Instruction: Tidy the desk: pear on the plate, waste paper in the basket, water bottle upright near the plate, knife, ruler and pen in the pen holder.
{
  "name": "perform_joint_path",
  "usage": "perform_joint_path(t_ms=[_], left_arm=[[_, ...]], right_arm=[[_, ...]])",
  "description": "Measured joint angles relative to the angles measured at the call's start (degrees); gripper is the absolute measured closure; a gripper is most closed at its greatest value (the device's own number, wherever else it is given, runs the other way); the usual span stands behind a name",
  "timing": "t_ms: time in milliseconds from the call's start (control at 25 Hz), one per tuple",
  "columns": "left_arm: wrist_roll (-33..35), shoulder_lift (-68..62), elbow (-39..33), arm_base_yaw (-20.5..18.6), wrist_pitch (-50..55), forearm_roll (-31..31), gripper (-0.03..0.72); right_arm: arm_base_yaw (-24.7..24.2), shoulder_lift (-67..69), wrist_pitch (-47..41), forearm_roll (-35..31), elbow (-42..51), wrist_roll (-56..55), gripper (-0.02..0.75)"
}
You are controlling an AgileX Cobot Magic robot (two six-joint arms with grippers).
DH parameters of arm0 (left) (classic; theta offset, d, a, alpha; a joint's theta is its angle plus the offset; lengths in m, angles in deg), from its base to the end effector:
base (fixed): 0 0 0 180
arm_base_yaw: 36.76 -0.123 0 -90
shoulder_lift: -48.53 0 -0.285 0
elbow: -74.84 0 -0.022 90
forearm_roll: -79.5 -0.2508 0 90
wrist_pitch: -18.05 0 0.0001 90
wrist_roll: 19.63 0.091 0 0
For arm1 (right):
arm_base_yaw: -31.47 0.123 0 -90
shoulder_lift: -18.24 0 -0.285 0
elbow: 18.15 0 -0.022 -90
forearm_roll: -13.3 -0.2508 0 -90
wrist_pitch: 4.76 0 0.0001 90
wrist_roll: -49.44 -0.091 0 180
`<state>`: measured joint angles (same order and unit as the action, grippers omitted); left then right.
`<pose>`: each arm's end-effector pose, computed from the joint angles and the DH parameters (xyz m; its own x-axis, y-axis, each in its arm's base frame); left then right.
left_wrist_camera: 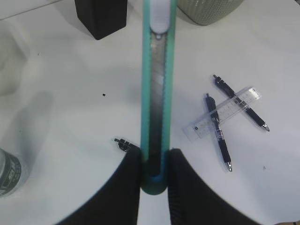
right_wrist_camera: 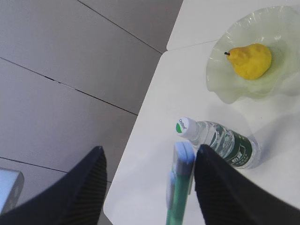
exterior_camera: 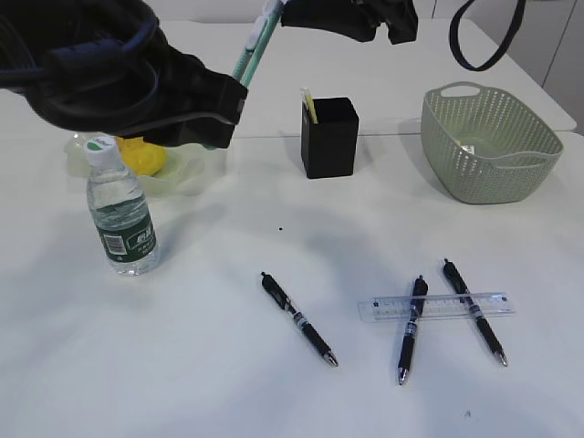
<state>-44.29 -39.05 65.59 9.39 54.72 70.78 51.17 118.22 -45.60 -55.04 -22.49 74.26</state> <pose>0.2177 -0.2147 0.3377 -0.6556 0.2467 -0.7137 0.4971 0.8524 -0.1620 0.3273 0.1760 0.3723 -0.7785 0.2345 -0.5821 -0.4024 0.5252 0.7498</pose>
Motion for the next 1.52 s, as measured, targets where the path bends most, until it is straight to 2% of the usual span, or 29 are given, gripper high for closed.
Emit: perform_joint_path(t_ms=[440,1120,1520], left_arm=[[0.0,0.0,0.0,0.0,-0.6,0.0,0.596],[0.0,0.0,0.0,0.0,-1.3,0.0,0.596],[0.0,0.0,0.0,0.0,-1.2,0.0,0.596]], right_arm=[[0.2,3.5,-0.5,-2.5,0.1,0.0,0.311],[0.2,3.5,-1.9,-2.9,0.1,0.0,0.554],[0.2,3.6,-1.9,-2.3,0.1,0.7,0.617]])
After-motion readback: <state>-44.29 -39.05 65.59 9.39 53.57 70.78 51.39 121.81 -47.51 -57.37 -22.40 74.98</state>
